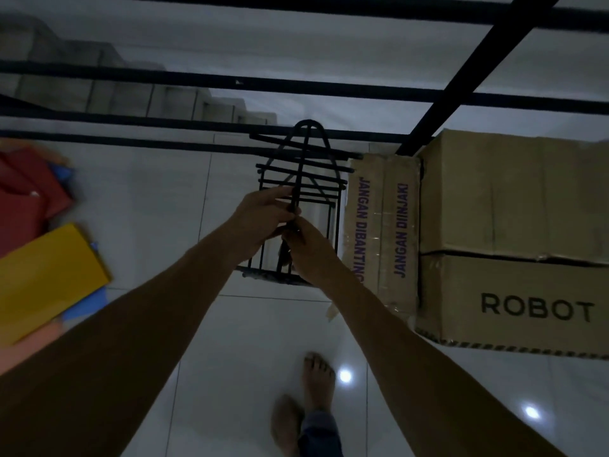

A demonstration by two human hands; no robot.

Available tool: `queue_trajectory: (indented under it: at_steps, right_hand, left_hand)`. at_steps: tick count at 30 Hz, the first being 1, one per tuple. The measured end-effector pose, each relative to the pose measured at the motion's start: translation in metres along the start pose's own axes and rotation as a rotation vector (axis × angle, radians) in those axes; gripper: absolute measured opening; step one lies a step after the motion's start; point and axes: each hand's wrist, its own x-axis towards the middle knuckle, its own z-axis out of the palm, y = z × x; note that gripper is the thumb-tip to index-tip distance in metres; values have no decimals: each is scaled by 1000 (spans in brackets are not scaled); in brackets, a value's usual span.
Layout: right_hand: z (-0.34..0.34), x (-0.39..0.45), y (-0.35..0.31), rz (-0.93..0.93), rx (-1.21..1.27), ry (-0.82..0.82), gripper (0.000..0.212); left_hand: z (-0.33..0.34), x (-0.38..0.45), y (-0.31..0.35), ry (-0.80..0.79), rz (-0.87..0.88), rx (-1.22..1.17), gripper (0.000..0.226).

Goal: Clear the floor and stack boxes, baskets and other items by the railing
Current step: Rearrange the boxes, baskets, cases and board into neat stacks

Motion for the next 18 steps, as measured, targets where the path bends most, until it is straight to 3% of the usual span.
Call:
queue_trajectory:
  at_steps: [4, 10, 18]
  right_hand:
    - [7, -1, -8, -41, 46, 24, 31]
    - [28, -7, -17, -335, -33, 220, 23]
    - [39, -14, -3, -328, -16, 436, 27]
  left_hand:
    - [-10, -4, 9, -10, 44, -35, 43]
    - [-33, -4, 16, -56, 53, -119, 36]
    - [-26, -1, 11, -184, 67, -104, 39]
